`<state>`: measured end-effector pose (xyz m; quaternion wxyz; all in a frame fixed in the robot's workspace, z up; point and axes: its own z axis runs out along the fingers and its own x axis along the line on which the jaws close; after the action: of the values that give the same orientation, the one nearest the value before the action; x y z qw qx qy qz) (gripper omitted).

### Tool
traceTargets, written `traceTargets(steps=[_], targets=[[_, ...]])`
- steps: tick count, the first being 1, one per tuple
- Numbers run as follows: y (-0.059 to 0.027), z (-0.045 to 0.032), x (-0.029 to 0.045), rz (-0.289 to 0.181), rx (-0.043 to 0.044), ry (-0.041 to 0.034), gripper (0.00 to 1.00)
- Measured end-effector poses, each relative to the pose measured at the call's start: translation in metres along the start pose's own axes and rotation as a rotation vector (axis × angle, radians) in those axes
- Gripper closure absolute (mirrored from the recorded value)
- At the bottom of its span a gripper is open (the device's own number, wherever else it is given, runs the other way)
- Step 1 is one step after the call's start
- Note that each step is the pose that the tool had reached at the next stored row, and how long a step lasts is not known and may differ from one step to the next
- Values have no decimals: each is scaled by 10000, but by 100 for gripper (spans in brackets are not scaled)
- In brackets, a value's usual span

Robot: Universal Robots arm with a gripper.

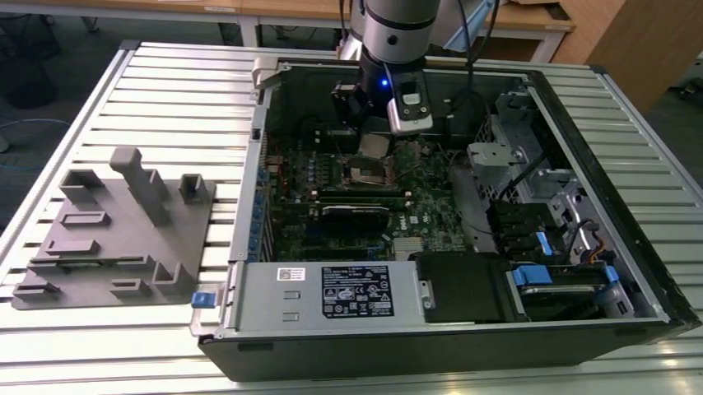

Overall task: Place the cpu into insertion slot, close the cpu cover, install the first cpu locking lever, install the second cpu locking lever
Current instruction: 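Place the cpu into insertion slot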

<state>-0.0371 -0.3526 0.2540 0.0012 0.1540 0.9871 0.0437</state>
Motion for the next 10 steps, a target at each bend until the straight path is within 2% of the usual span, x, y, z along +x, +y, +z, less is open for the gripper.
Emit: traceTargets(steps=[5, 7, 10], targets=[[0, 0, 0, 26, 0, -2, 46], [0, 0, 0, 247, -3, -21, 46], [0, 0, 0, 247, -3, -21, 46]])
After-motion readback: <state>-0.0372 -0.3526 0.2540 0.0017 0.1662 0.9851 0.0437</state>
